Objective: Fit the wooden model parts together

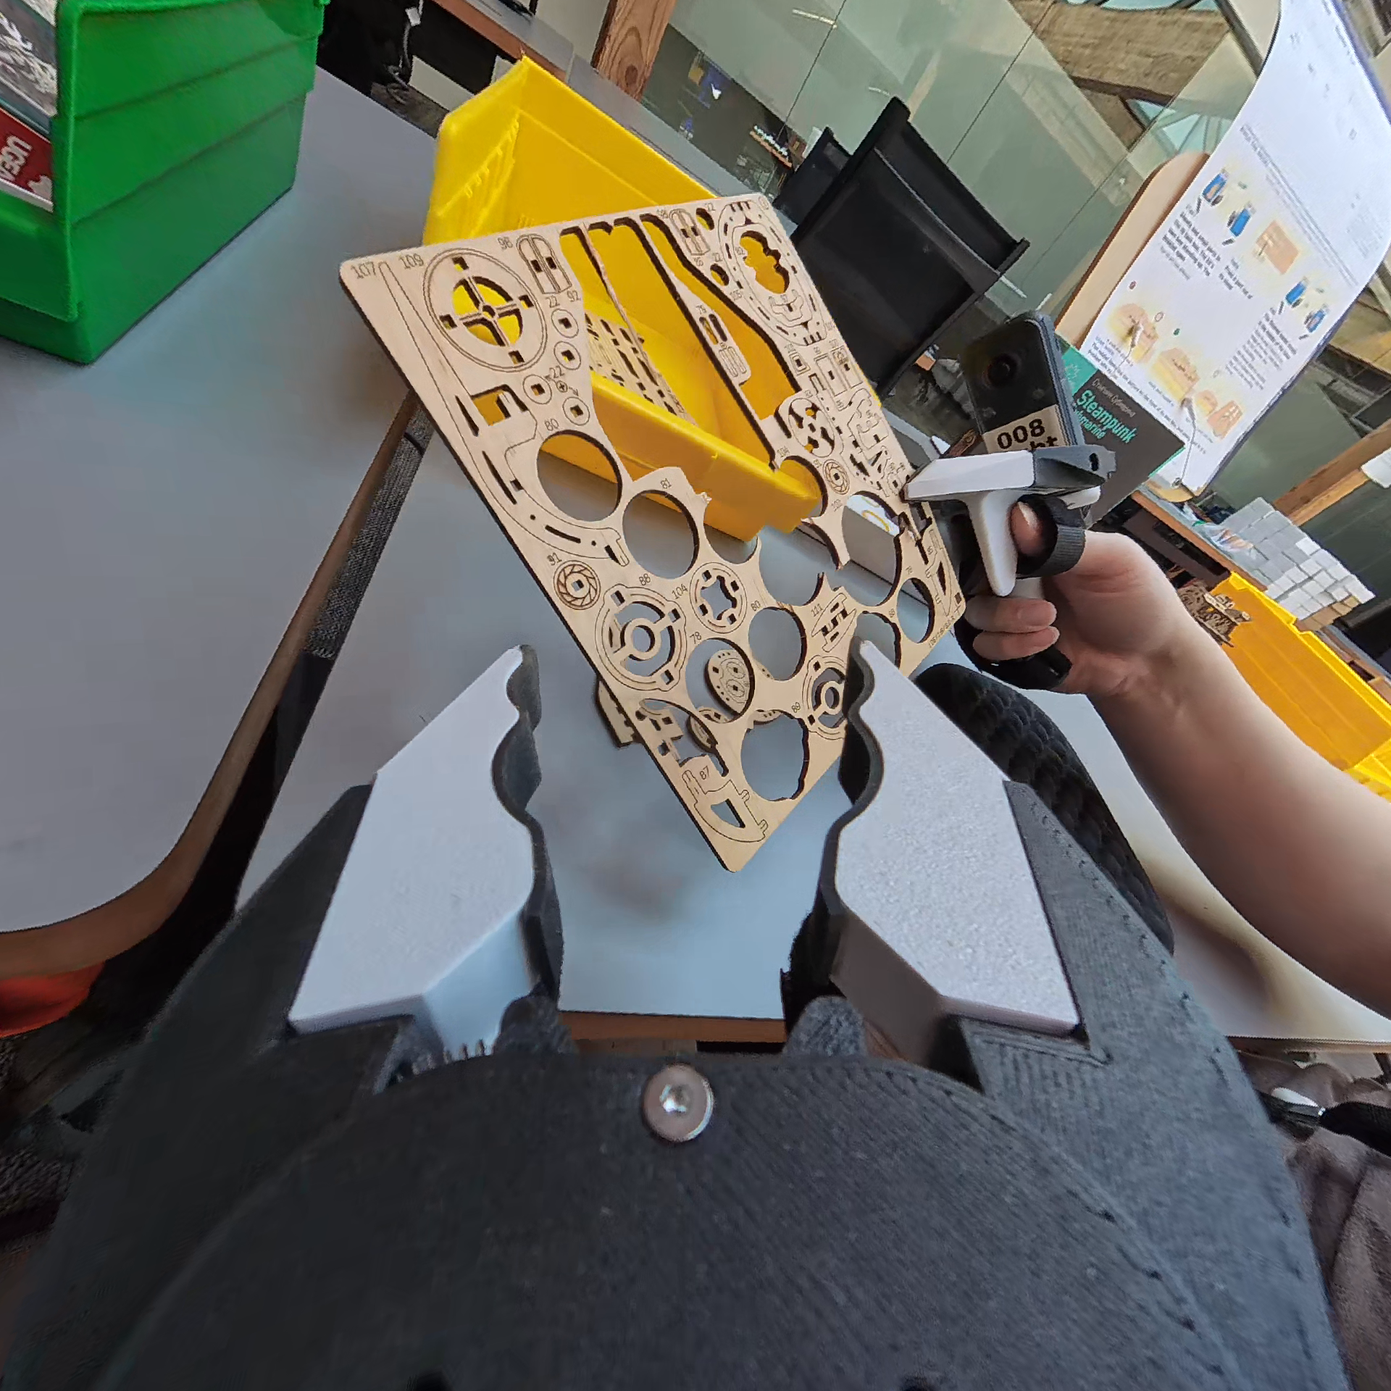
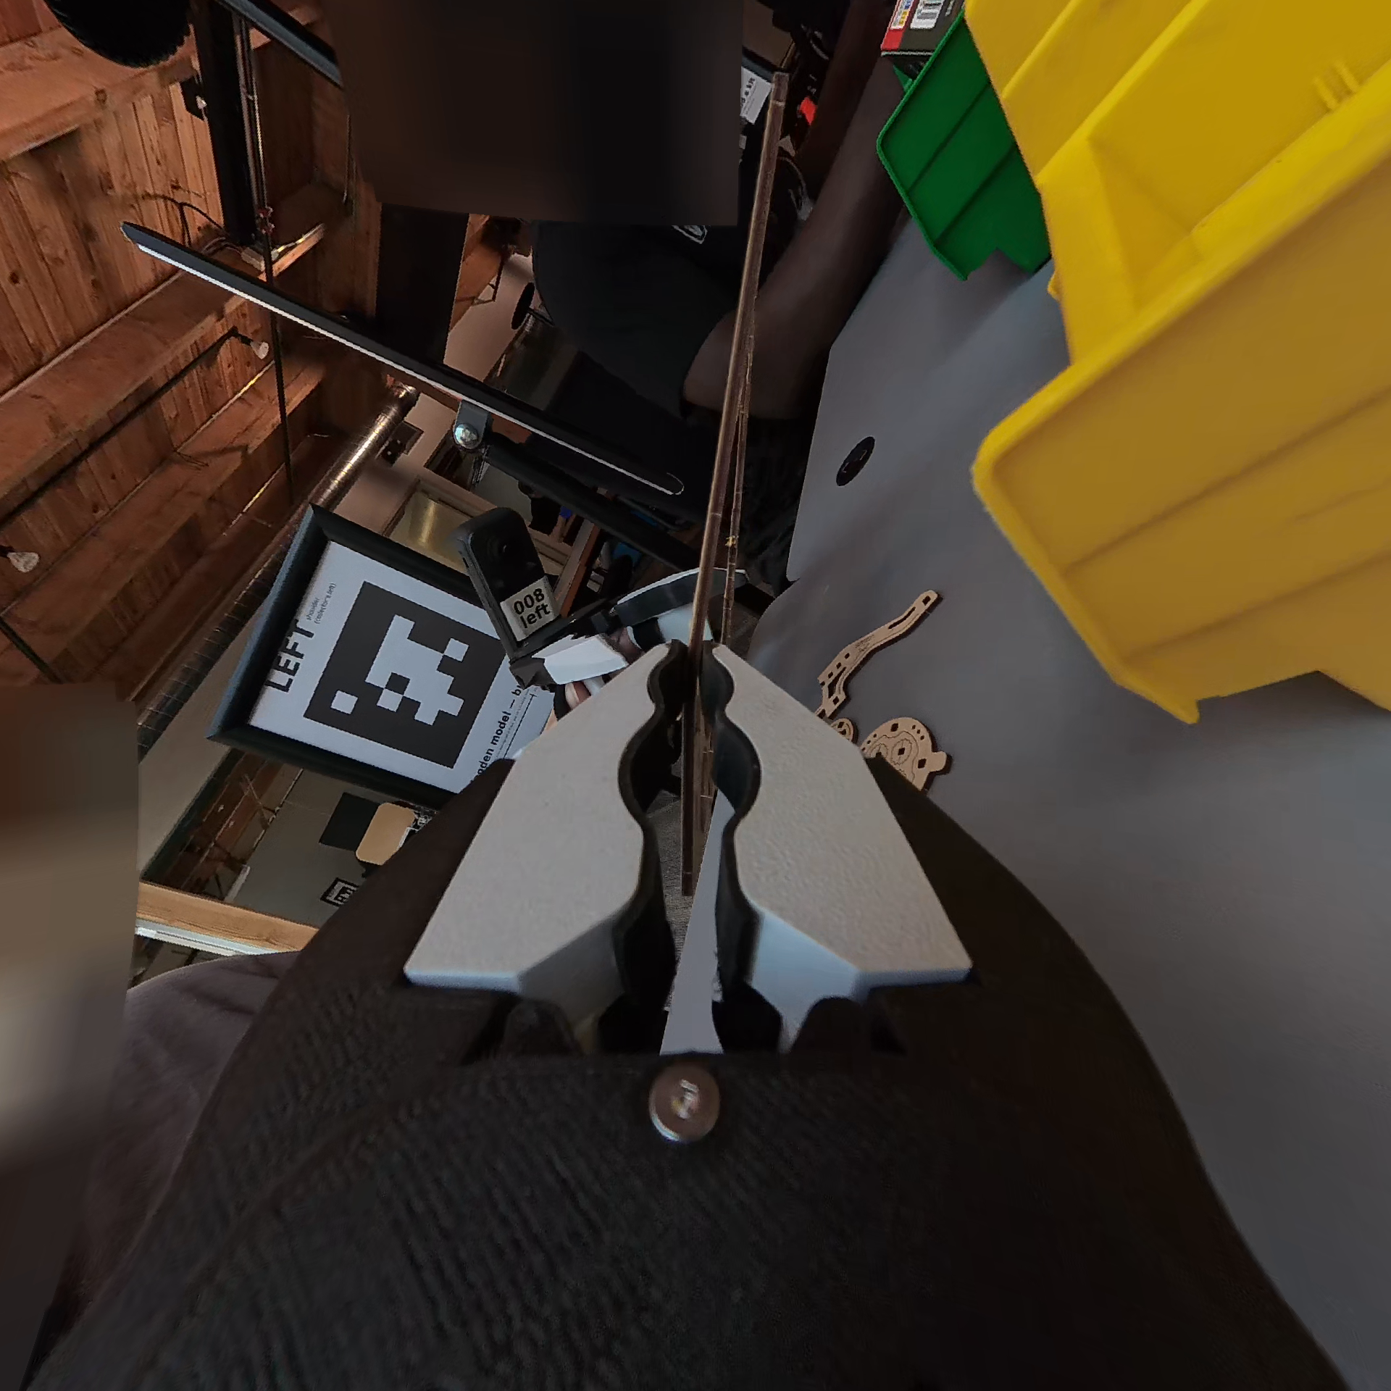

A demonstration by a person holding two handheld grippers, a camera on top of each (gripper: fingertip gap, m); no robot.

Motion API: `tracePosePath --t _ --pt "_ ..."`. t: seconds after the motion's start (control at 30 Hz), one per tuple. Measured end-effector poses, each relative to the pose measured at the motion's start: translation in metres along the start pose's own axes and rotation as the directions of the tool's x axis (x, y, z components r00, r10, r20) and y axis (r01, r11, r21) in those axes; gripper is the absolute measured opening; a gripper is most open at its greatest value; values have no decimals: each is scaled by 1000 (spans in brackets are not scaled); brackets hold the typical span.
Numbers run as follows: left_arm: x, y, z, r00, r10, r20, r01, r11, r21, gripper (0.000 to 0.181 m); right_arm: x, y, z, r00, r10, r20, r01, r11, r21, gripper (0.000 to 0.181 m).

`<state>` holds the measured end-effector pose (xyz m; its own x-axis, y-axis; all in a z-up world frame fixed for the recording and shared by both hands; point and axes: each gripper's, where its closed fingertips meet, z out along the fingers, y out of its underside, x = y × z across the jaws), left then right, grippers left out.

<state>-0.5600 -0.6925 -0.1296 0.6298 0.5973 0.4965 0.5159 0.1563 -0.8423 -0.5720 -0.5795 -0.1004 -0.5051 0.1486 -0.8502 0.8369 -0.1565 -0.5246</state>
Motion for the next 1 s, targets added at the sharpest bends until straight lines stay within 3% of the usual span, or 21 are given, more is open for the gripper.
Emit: tracePosePath --t 0.3,0.43,0.6,0.77,1.0 --pt "17 -3 3 993 -44 -109 47 999 24 78 -22 -5 -16 997 -42 63 40 998 39 1" --pt "33 -8 2 972 -84 -220 95 995 43 70 -36 -6 -28 993 -71 95 66 996 54 1" --pt "66 -16 1 903 -108 -416 142 988 52 54 -56 -5 -45 984 -118 131 109 991 74 1" --pt "105 -24 -7 751 -146 -644 220 975 35 32 -70 4 -67 973 -178 148 168 983 76 1" --pt "136 -3 10 706 -140 -694 143 988 -53 26 -74 18 -102 969 -208 130 196 976 99 1"
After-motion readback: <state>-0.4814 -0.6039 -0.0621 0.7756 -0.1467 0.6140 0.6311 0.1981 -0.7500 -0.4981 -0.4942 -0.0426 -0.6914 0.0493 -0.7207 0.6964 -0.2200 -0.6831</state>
